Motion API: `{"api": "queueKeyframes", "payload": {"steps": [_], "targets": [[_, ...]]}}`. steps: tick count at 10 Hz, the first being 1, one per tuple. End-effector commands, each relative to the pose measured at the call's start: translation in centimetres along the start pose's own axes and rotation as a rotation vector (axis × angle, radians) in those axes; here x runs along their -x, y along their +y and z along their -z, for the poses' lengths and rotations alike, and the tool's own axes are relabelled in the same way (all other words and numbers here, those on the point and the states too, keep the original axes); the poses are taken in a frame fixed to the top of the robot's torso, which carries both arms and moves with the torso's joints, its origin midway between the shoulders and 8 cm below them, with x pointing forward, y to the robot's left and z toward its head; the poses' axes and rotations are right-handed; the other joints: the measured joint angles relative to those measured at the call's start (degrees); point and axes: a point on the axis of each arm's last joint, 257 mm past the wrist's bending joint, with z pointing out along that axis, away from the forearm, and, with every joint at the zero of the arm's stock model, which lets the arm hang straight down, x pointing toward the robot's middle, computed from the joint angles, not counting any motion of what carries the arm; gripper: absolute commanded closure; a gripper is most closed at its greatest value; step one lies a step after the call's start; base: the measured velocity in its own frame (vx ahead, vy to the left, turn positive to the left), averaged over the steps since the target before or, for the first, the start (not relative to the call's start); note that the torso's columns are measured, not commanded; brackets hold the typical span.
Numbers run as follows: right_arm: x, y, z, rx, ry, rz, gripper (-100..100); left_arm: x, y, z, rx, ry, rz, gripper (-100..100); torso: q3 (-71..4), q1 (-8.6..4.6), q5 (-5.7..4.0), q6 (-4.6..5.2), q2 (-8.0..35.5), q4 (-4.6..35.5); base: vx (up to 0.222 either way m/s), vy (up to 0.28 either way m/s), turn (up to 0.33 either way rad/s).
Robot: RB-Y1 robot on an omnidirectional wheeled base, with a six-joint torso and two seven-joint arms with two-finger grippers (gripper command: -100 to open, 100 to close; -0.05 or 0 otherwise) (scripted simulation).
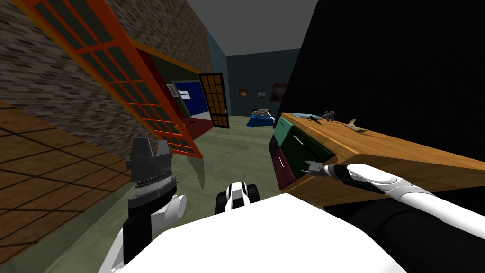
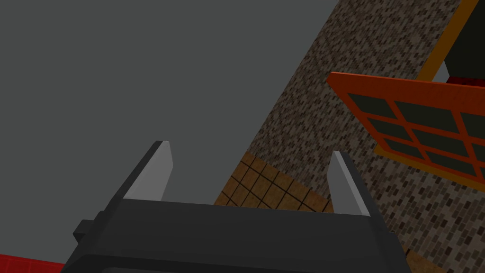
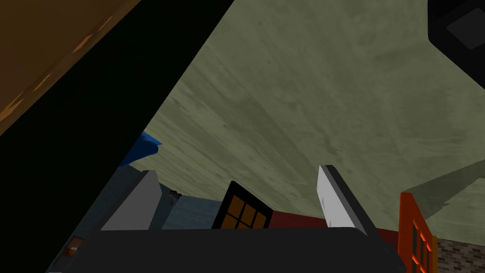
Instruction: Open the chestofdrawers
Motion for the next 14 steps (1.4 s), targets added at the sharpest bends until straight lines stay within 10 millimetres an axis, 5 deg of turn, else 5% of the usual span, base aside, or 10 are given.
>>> {"api": "queueKeyframes", "payload": {"steps": [1, 5, 14], "targets": [[1.4, -3.5, 1.0, -0.073, -0.016, 0.026, -100, 0.0, 0.0, 0.0, 0.0, 0.0, 0.0, 0, 0.0, 0.05, 0.07, -0.06, 0.0, 0.0, -0.002, -0.002, 0.03], [0.7, -3.0, 1.1, -0.063, -0.003, 0.025, -100, 0.0, 0.0, 0.0, 0.0, 0.0, 0.0, 0, 0.2, 0.19, -0.22, 0.27, 0.2, -0.1, 0.011, -0.017, 0.011], [2.1, -9.6, 3.8, -0.18, 0.078, 0.211, -100, 0.0, 0.0, 0.0, 0.0, 0.0, 0.0, 0, 0.4, -0.06, -0.93, 0.61, 0.4, -0.2, 0.06, 0.005, -0.02]]}}
